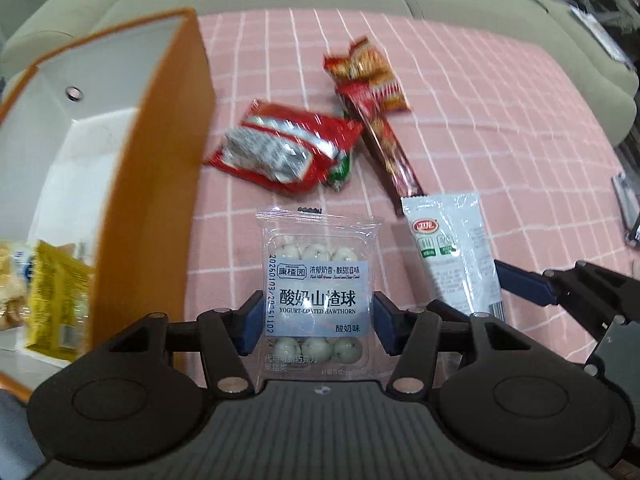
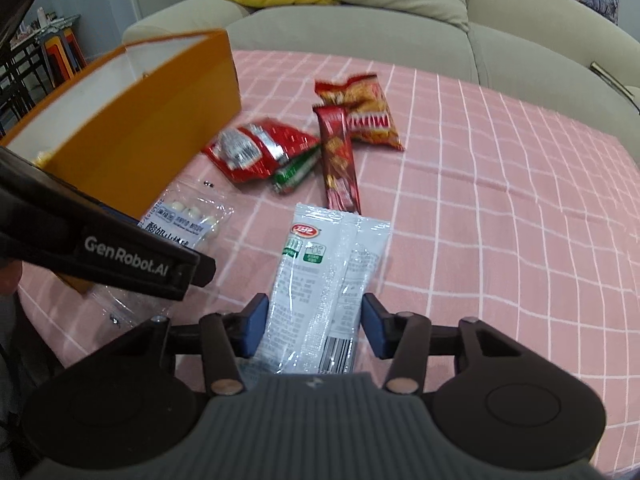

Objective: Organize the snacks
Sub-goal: 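Carry both packets over the orange box, lower them in and open both tools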

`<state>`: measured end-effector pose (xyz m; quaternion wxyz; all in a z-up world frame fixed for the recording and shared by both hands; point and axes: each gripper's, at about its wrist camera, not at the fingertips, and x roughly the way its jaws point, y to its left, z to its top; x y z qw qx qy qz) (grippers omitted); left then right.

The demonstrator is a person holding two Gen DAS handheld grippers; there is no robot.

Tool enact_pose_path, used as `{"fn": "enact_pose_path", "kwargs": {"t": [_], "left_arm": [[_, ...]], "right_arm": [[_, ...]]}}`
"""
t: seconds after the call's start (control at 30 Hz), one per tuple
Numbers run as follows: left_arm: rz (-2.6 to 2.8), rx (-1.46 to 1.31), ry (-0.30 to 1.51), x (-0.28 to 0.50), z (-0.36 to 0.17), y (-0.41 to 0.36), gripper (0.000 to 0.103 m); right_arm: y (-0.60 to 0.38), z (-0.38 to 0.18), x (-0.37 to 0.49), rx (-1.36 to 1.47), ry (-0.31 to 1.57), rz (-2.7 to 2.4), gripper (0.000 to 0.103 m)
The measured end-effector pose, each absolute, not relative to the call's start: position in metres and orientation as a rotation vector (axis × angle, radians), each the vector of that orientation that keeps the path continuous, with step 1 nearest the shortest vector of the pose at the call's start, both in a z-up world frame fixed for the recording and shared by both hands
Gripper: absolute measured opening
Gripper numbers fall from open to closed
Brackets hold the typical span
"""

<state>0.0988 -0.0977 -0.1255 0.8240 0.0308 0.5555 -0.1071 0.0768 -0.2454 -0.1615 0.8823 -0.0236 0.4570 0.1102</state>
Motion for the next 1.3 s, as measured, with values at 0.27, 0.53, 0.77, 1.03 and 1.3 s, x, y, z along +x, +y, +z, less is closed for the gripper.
{"fn": "enact_pose_path", "kwargs": {"t": [0.27,0.53,0.77,1.03,1.3], "left_arm": [[-0.221,0.018,1.061,0.089,-0.072,-0.075,0.063],[-0.202,0.027,0.968,0.094,-0.028,-0.036,0.063],[-0.159,0.069,0.951,0.108,-0.009,0.003,0.063],[-0.123,0.148,0.991,0.127,-0.016,0.033,0.063],[-0.126,0.267,1.038,0.144,-0.038,0.047,0.063]], "right_arm": [[-0.225,-0.12,0.079,-0.047,0.863,0.268,0.048],[-0.187,-0.083,0.09,-0.073,0.794,0.339,0.048],[-0.143,-0.059,0.102,-0.092,0.761,0.422,0.048],[-0.097,-0.052,0.121,-0.129,0.766,0.504,0.048],[-0.064,-0.066,0.151,-0.234,0.794,0.572,0.048]]}}
